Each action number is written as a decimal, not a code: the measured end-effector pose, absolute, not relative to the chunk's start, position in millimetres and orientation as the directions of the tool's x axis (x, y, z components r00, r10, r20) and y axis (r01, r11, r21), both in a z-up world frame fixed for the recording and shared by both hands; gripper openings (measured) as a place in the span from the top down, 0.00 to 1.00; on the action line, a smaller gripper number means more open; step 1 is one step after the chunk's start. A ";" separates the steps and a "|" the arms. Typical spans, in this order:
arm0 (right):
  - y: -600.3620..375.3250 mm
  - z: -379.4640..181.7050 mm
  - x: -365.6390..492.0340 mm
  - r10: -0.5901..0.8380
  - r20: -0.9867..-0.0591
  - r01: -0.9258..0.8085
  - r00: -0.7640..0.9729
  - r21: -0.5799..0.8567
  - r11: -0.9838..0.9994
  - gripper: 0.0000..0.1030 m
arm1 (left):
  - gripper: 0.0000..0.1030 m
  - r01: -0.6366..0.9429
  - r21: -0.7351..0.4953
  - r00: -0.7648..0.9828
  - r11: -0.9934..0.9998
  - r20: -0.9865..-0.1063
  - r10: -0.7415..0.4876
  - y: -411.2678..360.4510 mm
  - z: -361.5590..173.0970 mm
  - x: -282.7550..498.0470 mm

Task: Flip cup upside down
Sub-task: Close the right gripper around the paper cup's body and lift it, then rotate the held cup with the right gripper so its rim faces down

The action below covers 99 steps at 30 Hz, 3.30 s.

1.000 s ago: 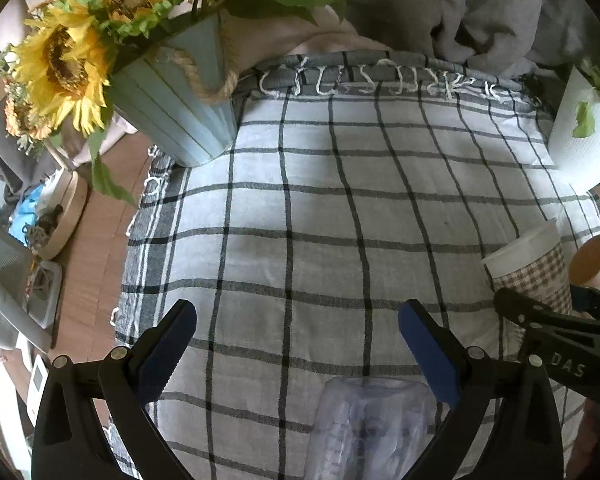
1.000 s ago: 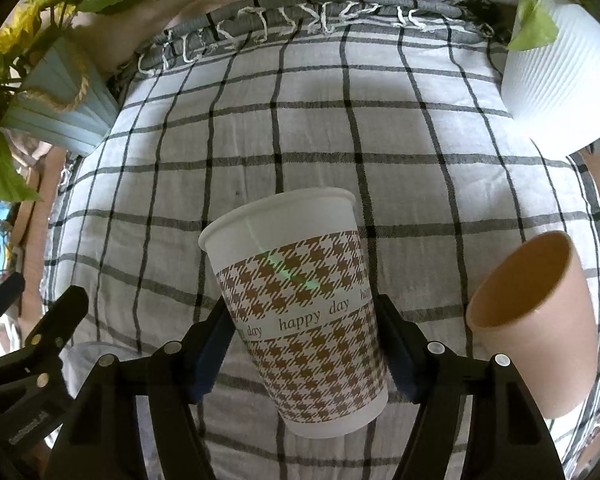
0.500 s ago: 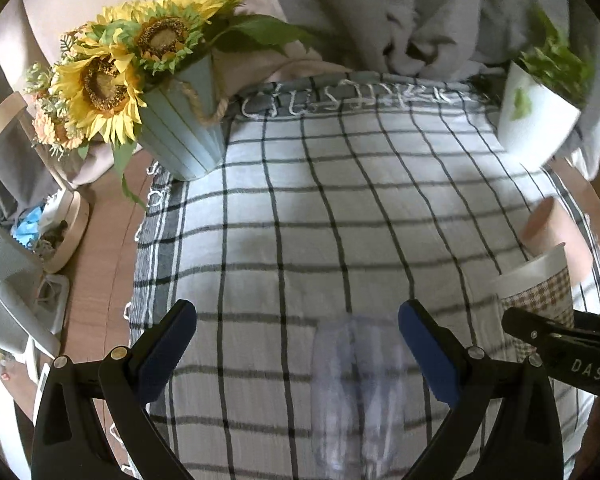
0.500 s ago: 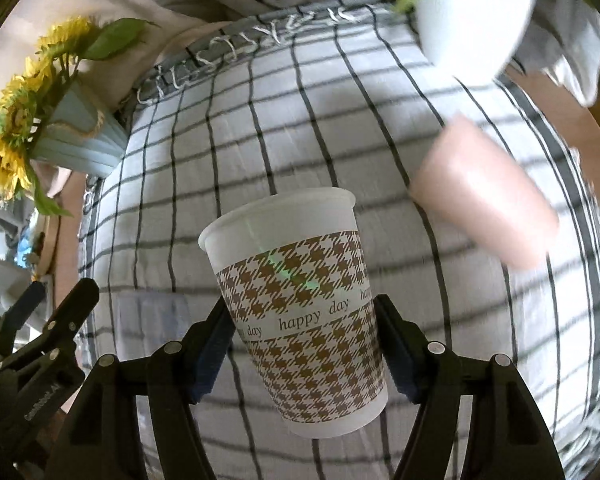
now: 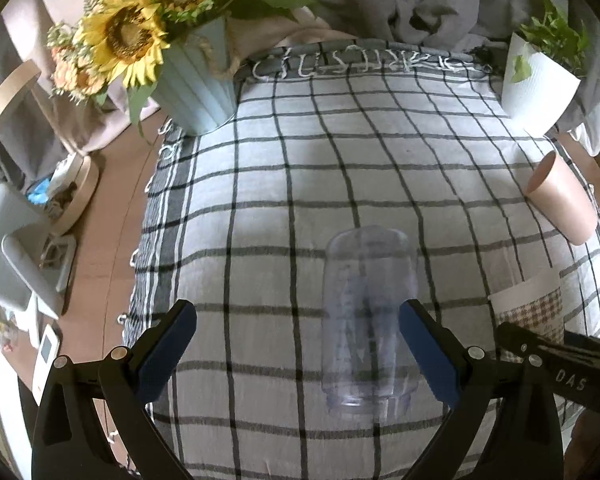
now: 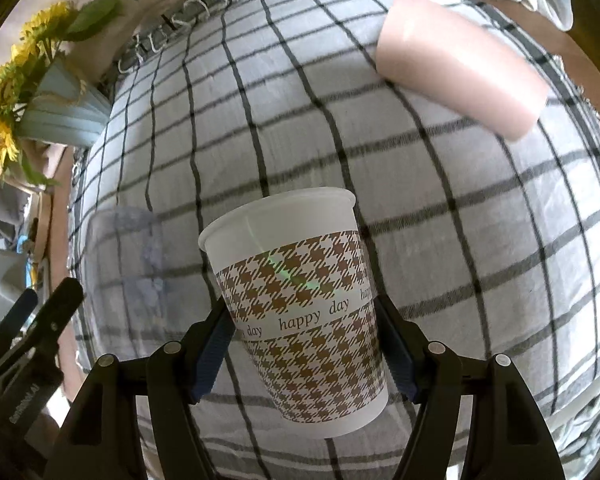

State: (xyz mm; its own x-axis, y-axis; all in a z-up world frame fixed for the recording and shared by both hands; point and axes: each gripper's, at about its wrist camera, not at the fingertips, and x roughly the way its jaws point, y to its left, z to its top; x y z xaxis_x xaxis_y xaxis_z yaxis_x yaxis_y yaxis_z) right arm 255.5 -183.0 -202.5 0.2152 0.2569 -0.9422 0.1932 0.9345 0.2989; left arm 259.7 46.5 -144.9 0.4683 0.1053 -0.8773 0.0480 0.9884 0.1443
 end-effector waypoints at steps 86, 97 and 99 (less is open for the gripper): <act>-337.2 -180.8 184.1 0.089 -0.920 0.003 0.381 0.097 0.995 0.19 | 0.48 0.060 0.130 0.714 0.990 -0.698 0.048 -130.5 -176.6 166.3; -335.5 -168.9 203.7 0.114 -0.899 0.031 0.424 0.139 0.990 0.19 | 0.48 0.055 0.063 0.716 0.996 -0.698 0.005 -119.0 -164.5 203.2; -334.1 -166.4 207.4 0.116 -0.894 0.031 0.433 0.143 0.989 0.19 | 0.48 0.056 0.058 0.716 0.997 -0.698 0.000 -117.0 -164.2 208.1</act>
State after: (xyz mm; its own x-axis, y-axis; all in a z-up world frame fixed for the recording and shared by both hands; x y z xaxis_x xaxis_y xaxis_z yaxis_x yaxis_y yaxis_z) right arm 207.4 -334.1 -166.4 0.4329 0.1158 -0.8939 0.0311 0.9892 0.1433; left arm 208.1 -117.0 -164.2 0.7161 0.0004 -0.6980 0.0562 0.9967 0.0582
